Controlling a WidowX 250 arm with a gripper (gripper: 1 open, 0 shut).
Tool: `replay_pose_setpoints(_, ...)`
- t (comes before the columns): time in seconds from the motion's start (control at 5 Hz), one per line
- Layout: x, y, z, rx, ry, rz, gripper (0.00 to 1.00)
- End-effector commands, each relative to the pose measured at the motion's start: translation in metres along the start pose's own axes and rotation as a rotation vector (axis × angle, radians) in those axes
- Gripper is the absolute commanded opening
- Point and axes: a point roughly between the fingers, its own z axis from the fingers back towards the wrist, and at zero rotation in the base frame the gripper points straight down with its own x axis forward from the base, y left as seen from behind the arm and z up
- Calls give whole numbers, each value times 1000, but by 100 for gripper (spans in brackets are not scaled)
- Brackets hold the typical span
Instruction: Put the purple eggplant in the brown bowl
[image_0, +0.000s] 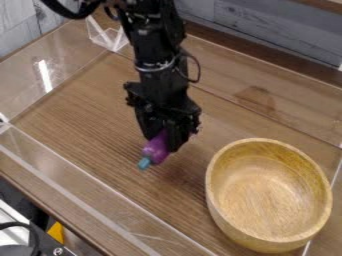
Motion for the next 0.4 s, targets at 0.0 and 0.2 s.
replay_pose_setpoints(0.0, 5, -16, 15, -11, -57, -4, 0)
replay_pose_setpoints(0.2, 2, -29, 17, -27, -55, -6, 0)
